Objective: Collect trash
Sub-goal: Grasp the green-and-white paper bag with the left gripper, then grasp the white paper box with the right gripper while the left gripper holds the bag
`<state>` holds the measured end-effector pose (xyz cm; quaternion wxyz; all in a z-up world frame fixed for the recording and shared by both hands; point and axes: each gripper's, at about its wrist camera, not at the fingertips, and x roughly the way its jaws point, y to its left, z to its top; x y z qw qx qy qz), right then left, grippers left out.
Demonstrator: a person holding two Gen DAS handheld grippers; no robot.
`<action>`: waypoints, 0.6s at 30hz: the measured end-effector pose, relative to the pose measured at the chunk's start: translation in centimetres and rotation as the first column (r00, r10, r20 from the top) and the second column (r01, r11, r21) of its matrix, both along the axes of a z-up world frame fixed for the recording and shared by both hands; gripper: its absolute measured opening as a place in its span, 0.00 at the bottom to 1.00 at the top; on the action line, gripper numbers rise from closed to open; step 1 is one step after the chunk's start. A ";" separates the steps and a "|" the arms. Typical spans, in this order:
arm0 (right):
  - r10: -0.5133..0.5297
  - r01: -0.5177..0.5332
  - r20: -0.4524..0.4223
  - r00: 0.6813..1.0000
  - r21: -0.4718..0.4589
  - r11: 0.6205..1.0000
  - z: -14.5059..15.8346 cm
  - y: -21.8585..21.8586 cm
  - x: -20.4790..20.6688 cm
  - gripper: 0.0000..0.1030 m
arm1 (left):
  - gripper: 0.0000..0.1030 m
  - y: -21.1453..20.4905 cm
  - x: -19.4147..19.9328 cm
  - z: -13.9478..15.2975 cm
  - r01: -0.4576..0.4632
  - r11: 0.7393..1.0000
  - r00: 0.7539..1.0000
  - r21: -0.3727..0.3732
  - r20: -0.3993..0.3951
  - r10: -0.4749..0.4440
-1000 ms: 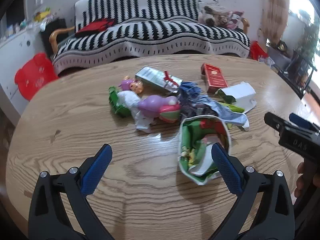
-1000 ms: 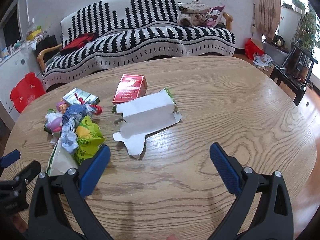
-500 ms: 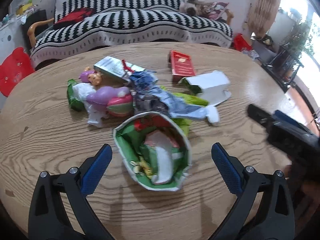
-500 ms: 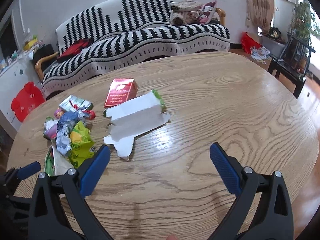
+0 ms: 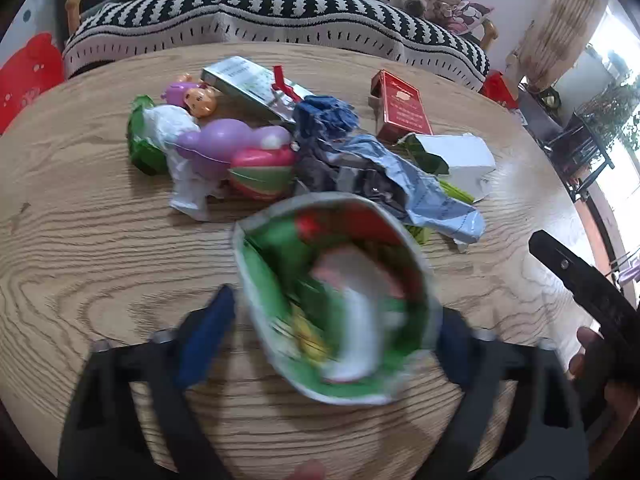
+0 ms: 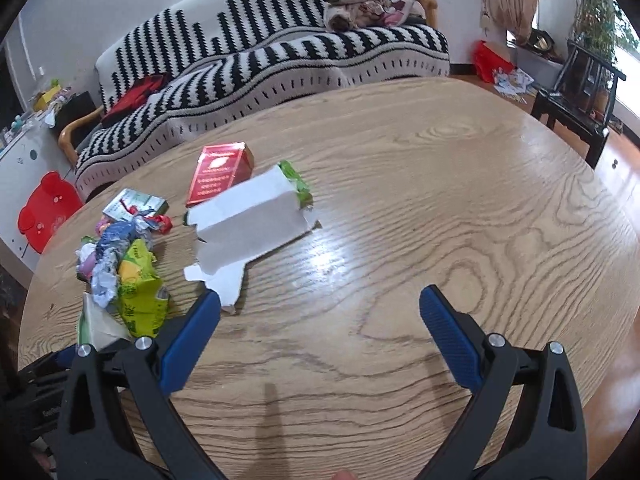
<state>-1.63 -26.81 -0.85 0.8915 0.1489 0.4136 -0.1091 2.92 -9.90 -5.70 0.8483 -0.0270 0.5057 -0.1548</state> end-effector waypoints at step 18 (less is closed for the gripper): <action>0.091 -0.099 -0.127 0.988 -0.062 0.993 -1.7 4.6 8.9 0.93 | 0.60 6.7 1.0 -0.6 -0.046 0.999 0.999 -0.010 0.001 0.046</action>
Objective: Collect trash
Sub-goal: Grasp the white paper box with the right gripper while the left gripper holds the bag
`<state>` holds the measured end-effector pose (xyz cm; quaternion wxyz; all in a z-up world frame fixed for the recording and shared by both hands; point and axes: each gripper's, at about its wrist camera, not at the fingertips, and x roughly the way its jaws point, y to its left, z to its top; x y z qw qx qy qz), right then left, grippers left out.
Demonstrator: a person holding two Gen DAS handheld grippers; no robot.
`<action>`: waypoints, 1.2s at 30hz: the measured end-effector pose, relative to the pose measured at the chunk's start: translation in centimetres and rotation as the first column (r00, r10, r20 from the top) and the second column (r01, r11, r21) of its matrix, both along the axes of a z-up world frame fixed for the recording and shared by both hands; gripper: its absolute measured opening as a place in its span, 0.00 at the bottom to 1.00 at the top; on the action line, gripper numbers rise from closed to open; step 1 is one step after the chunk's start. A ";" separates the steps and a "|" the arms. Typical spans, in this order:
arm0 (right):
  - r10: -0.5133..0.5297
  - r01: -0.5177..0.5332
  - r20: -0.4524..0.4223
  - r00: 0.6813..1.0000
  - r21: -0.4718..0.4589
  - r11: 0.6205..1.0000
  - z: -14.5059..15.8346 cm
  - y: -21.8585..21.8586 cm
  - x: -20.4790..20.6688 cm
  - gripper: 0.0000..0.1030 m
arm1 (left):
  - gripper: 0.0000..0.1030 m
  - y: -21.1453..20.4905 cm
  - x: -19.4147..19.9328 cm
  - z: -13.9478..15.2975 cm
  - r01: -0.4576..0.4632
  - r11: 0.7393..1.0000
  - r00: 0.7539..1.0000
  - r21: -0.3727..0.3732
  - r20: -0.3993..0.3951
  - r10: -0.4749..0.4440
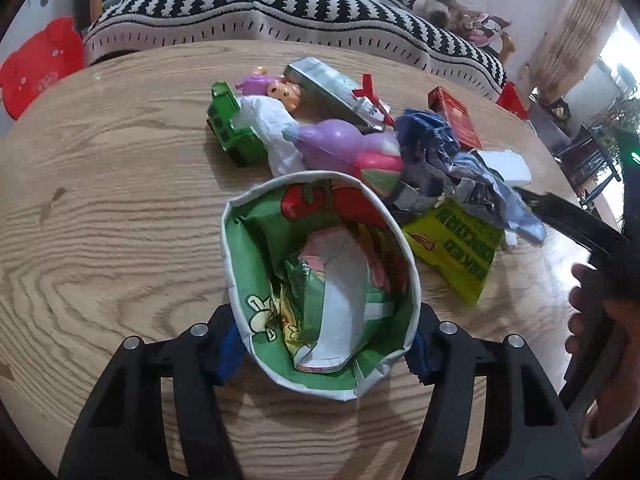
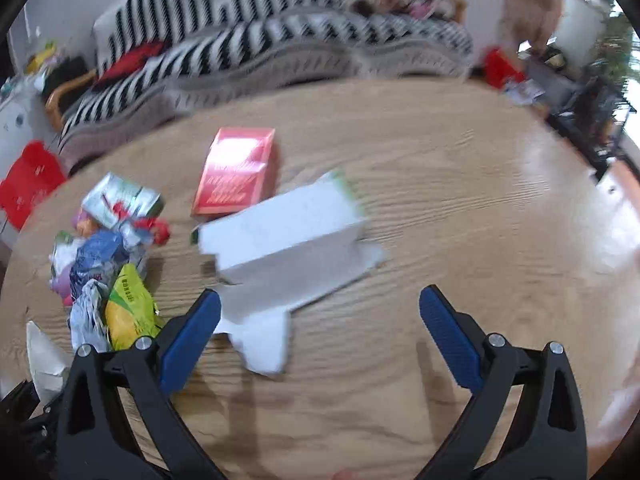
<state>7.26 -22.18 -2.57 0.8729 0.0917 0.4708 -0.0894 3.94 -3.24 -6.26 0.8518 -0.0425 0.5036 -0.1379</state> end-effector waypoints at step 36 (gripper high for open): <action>0.041 -0.048 0.116 0.992 0.059 0.997 1.2 -2.7 -2.7 0.03 | 0.50 2.3 0.1 1.1 0.012 1.000 0.997 0.003 0.080 -0.012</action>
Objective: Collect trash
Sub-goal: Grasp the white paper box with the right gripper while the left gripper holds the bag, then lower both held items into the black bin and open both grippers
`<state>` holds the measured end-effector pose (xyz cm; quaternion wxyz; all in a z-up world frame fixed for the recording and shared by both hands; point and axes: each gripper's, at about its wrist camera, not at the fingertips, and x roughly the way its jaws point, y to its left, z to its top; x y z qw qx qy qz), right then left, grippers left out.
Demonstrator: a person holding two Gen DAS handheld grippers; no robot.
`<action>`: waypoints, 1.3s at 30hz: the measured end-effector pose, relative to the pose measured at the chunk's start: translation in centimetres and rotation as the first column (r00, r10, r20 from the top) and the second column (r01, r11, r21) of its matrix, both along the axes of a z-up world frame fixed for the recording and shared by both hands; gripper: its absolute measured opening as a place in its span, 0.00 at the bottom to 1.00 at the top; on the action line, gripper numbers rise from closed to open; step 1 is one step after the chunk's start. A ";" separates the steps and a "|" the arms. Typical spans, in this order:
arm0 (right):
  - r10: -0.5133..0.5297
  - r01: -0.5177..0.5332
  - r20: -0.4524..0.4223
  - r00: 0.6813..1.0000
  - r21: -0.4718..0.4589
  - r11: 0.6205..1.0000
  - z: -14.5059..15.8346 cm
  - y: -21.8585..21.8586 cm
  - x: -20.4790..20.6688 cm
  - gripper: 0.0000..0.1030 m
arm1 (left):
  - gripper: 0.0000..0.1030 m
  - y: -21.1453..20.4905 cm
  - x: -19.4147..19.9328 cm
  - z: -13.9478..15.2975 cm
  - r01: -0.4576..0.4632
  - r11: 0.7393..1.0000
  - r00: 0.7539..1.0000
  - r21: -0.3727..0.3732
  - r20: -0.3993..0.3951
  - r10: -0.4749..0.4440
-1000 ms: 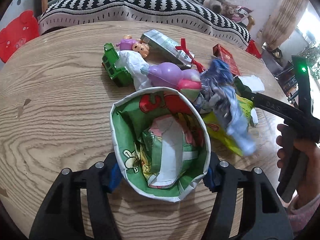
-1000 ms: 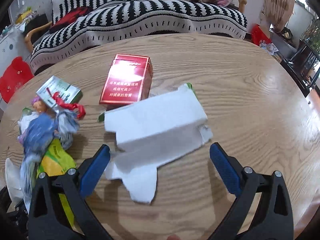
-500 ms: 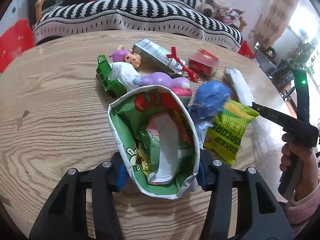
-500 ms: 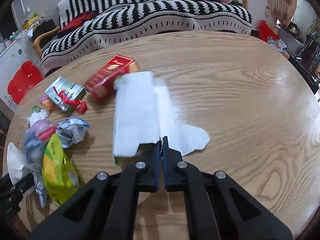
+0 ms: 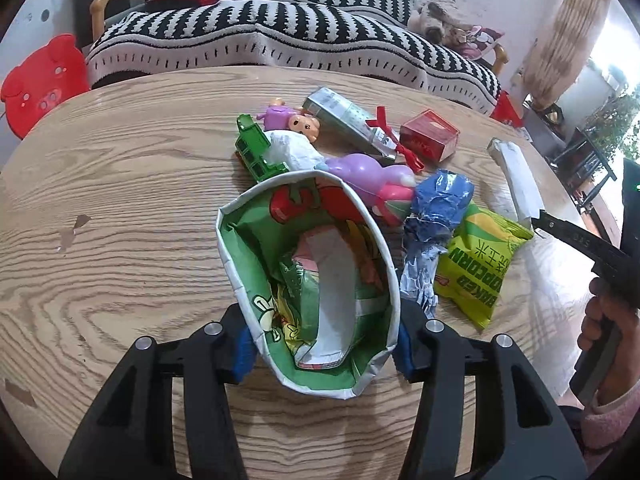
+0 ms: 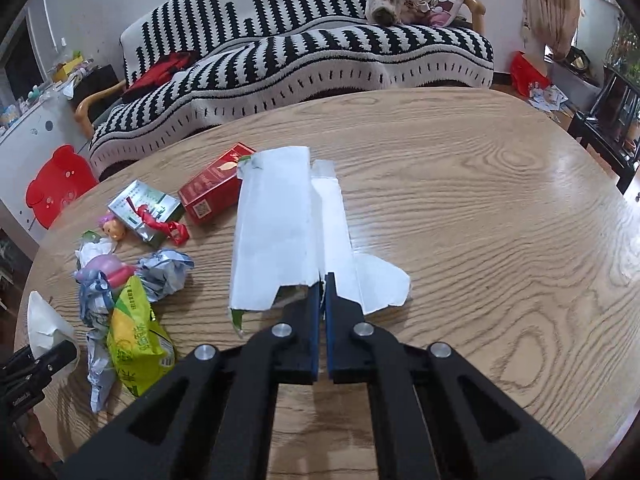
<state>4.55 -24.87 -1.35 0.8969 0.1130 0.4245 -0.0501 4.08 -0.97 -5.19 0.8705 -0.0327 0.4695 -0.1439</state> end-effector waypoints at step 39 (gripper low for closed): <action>-0.264 0.297 -0.216 0.940 0.140 0.945 -6.4 -17.1 -38.7 0.04 | 0.51 -32.2 -28.2 -8.3 0.636 0.769 0.759 0.071 -0.240 -0.605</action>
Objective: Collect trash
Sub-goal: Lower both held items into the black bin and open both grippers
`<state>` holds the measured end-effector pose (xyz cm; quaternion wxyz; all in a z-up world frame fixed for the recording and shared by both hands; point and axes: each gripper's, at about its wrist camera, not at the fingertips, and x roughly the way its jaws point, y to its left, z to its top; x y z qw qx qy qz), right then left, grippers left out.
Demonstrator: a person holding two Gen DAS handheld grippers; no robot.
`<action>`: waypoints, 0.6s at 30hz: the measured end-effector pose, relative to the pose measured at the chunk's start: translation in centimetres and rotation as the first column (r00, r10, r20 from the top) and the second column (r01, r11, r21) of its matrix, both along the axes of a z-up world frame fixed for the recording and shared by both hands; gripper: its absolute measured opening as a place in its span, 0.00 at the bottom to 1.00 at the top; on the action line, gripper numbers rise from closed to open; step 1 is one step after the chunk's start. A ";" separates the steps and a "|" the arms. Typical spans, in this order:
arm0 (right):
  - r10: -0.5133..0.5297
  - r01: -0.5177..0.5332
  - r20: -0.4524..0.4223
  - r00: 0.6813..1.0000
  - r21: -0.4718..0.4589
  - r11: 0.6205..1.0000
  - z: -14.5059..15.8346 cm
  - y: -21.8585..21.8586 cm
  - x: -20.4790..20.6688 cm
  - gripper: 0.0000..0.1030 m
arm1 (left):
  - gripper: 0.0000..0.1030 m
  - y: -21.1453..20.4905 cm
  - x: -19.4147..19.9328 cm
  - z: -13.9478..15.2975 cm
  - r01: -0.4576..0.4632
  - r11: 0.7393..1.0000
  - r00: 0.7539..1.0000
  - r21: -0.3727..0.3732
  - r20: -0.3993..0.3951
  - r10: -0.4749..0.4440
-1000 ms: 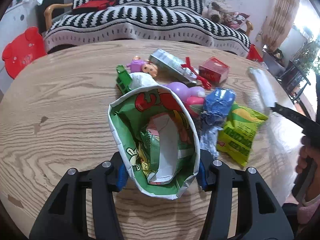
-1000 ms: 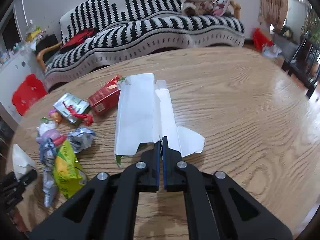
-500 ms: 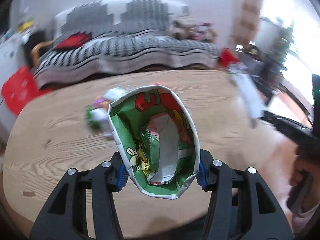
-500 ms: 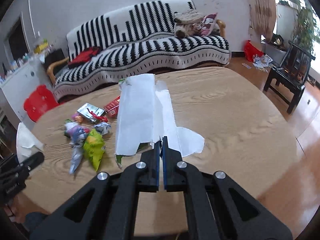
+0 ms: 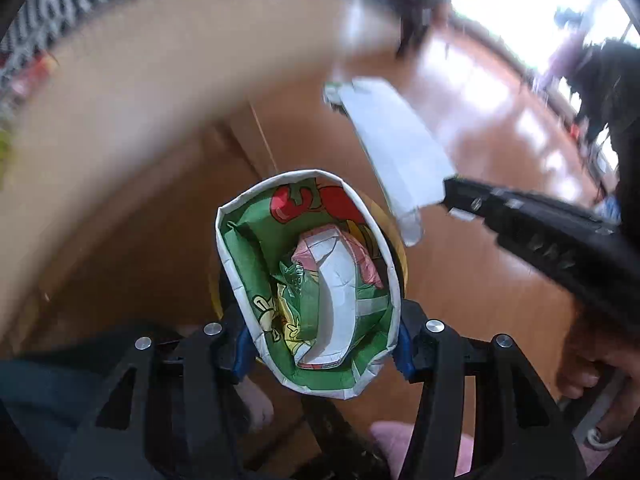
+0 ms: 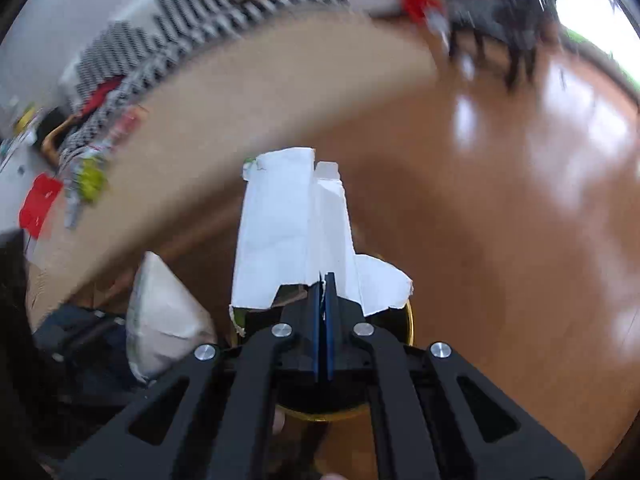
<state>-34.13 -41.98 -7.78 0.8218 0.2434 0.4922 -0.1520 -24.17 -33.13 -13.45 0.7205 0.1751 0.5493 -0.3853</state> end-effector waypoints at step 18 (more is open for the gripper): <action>-0.043 0.074 -0.152 0.987 0.203 0.976 -10.0 -0.6 1.3 0.04 | 0.55 -0.8 1.6 -7.7 0.004 0.989 0.995 0.146 -0.097 0.011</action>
